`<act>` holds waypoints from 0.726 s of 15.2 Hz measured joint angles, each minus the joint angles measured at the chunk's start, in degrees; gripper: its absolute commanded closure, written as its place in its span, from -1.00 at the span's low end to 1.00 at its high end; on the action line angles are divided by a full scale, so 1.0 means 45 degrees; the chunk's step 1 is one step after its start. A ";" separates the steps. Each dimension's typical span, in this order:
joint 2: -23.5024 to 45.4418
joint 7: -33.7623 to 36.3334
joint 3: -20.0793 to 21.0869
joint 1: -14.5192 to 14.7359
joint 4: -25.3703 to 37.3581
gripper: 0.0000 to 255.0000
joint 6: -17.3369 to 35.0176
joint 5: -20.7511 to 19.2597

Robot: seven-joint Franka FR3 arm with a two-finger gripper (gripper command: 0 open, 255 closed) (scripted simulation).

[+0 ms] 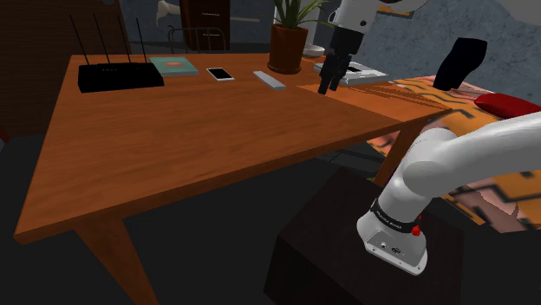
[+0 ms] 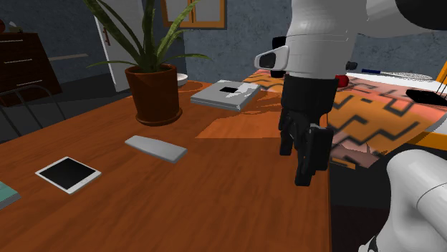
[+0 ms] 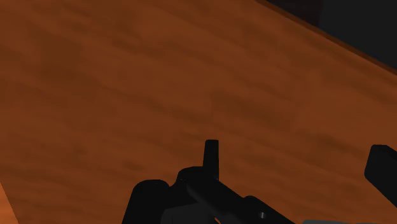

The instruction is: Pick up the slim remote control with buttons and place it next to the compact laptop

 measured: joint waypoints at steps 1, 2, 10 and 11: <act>0.0000 0.0000 0.0000 0.0000 0.0000 -1.00 0.0000 0.0000; 0.0216 0.0032 -0.0004 -0.0033 0.0114 -1.00 0.0099 -0.0025; 0.4020 0.0638 -0.0044 -0.0472 0.2326 -1.00 0.1591 -0.0355; 0.4556 0.0710 -0.0068 -0.0530 0.2676 -1.00 0.1777 -0.0403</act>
